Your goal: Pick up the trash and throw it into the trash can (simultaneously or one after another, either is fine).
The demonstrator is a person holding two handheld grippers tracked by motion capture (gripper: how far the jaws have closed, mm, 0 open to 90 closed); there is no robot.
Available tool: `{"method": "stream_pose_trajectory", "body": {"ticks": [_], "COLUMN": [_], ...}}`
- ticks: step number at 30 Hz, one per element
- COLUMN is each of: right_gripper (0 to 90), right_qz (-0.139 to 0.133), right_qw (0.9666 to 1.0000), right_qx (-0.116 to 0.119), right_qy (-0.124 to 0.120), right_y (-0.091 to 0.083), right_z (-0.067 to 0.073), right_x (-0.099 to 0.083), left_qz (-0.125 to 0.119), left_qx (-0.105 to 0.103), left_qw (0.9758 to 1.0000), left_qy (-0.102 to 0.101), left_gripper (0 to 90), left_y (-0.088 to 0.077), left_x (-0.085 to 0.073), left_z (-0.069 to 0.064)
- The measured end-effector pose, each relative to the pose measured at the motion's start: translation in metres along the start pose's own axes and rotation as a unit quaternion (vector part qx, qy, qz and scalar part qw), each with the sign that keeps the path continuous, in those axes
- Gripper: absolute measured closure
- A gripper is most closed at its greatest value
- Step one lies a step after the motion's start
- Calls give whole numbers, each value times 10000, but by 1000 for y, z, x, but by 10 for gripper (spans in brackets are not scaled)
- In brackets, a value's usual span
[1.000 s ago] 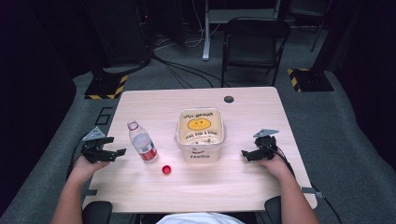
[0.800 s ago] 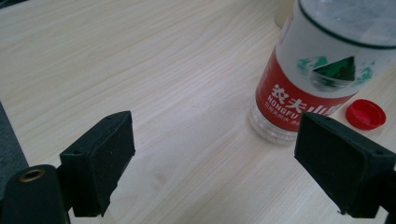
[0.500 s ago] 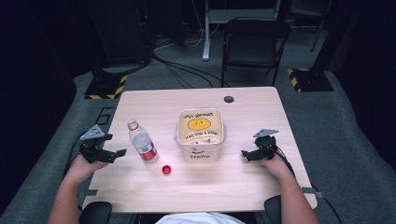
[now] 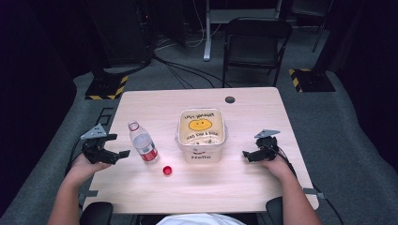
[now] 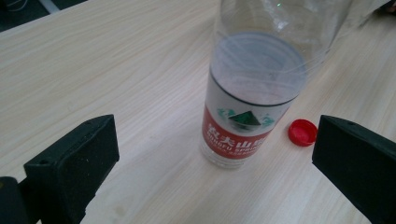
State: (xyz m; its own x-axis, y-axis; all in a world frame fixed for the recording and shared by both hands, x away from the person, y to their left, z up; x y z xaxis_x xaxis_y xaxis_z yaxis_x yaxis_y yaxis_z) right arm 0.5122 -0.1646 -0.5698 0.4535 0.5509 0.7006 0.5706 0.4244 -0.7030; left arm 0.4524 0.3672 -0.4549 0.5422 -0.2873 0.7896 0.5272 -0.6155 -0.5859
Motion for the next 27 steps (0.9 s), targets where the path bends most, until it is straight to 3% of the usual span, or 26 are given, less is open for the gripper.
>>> {"method": "stream_pose_trajectory", "body": {"ticks": [15,27], "right_gripper": [0,0], "right_qz": [-4,-4], "right_qw": [10000,10000], "right_qx": [13,13], "right_qy": [-16,-16], "right_y": [0,0], "right_z": [0,0], "right_x": [0,0], "left_qz": [131,196], "left_qx": [-169,-153], "left_qw": [9993,9991], "left_qy": [296,334], "left_gripper": [3,3], "left_y": [12,24], "left_x": [8,11], "left_z": [-19,-25]}}
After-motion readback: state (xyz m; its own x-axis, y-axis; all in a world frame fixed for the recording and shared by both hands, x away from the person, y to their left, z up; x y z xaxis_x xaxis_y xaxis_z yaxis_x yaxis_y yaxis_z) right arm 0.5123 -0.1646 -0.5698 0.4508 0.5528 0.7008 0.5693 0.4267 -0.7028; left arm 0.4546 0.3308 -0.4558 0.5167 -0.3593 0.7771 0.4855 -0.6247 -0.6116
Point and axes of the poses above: each handheld gripper's, and its own axes: y roughly forward along the jaws, x roughly out of its top, z roughly to its left, the point moved 6 cm from there along y, roughly forward along the jaws, and after that the axes turned 10 degrees about -y, right-handed, at the moved point
